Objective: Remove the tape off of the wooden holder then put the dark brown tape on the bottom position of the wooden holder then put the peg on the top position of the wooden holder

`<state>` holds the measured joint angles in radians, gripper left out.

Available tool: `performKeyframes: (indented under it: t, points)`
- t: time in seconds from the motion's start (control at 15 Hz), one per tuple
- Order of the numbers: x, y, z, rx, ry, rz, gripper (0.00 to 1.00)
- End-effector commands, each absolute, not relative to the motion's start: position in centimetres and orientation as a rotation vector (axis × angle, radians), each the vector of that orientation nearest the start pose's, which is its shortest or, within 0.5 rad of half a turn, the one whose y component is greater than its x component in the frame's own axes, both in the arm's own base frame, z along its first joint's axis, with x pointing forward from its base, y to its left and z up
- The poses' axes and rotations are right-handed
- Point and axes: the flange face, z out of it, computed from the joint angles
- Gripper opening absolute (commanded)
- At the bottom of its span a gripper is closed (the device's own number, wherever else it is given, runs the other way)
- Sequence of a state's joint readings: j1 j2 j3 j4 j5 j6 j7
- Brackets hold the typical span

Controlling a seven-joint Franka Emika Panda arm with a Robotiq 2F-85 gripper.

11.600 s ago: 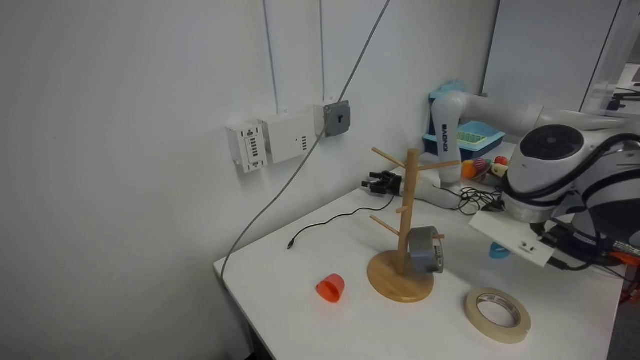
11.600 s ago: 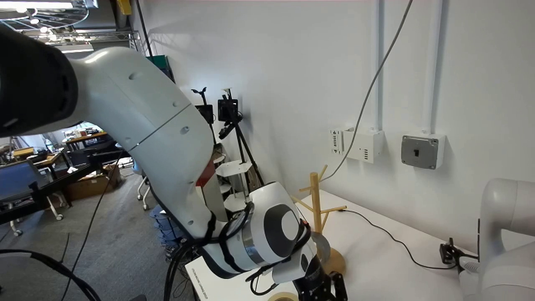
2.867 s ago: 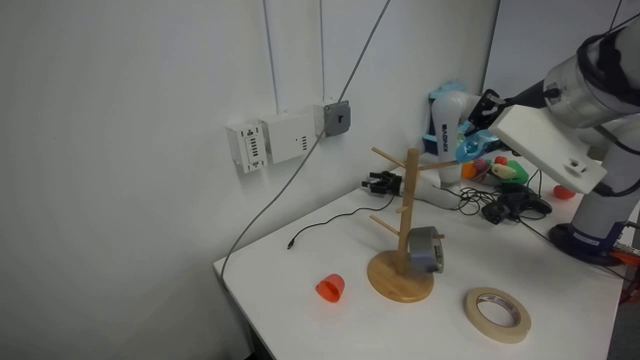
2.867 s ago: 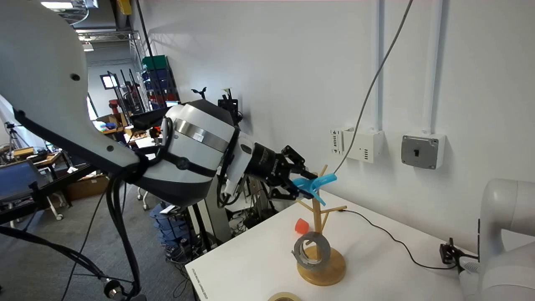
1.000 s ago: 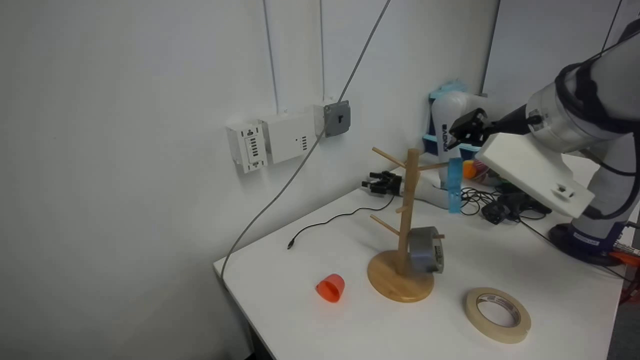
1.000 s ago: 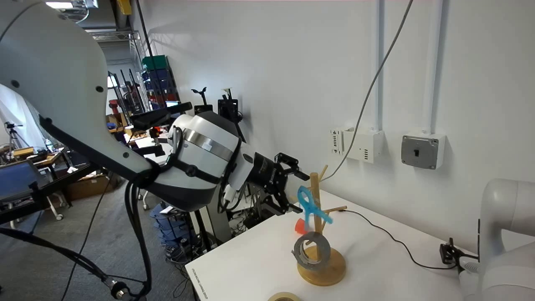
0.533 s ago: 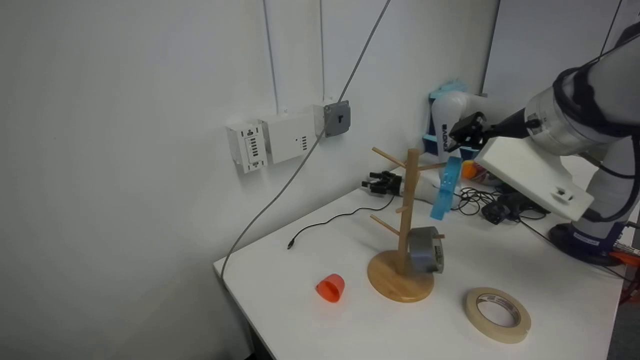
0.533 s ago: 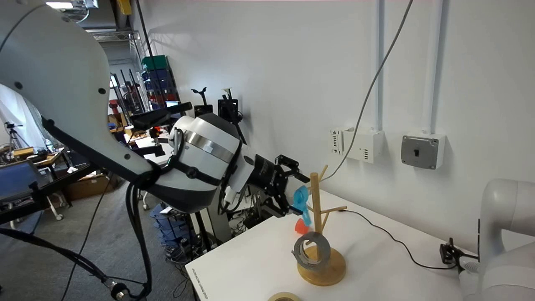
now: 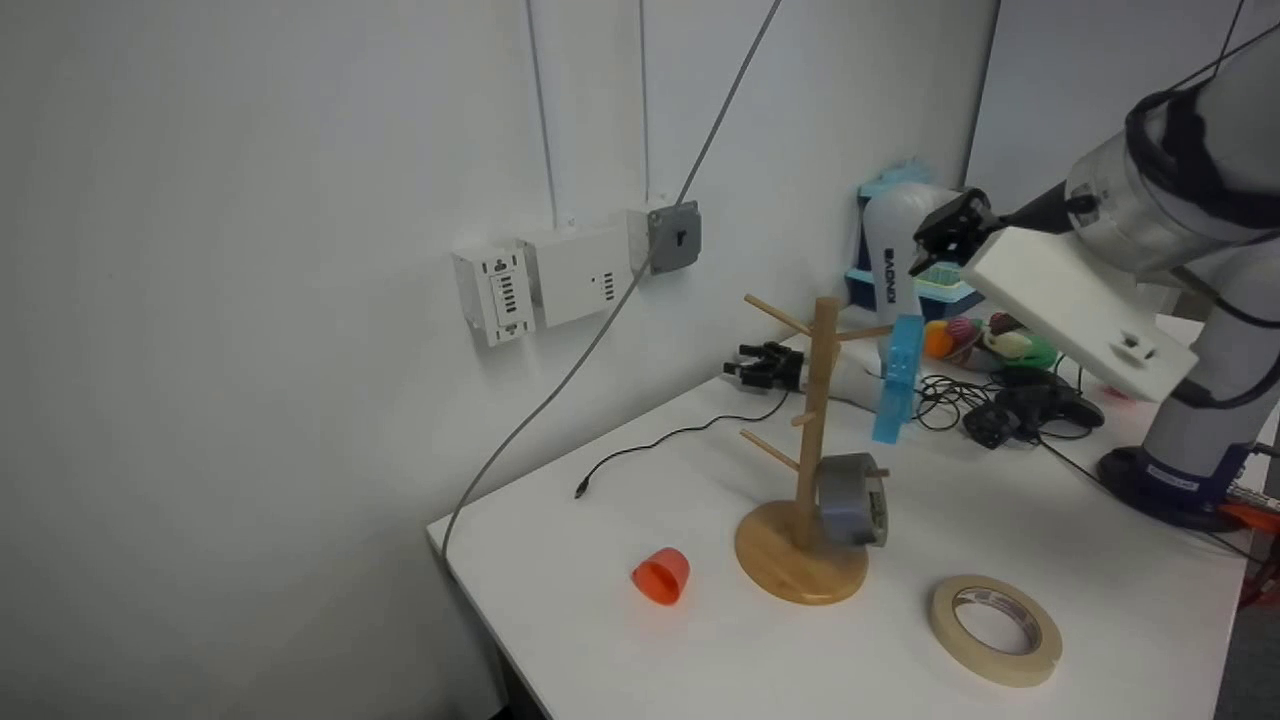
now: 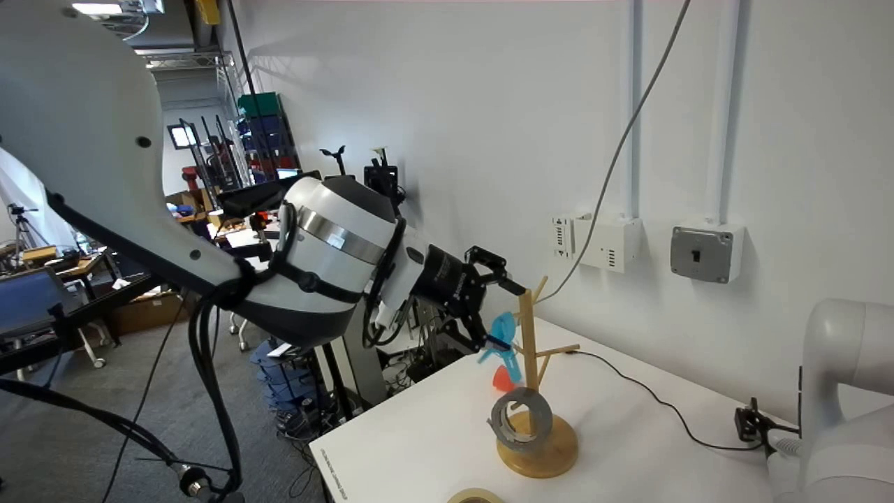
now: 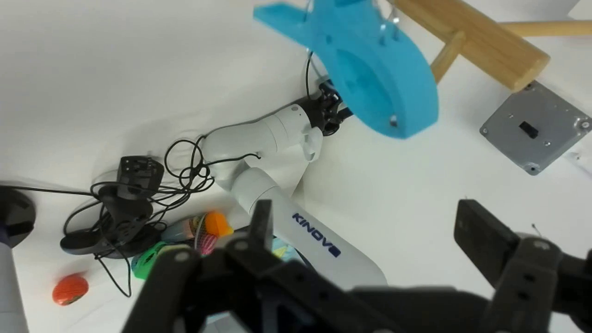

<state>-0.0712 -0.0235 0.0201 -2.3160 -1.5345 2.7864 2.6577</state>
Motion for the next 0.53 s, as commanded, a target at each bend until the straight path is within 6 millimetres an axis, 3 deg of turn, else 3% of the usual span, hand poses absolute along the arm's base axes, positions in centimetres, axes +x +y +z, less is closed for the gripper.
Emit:
performKeyframes:
  t: [0.0,0.47]
  points:
    - [50.1,0.3,40.3,-2.103,1.714,-1.321,1.0]
    - [47.2,-3.0,45.7,-2.001,1.78,-1.358,1.0]
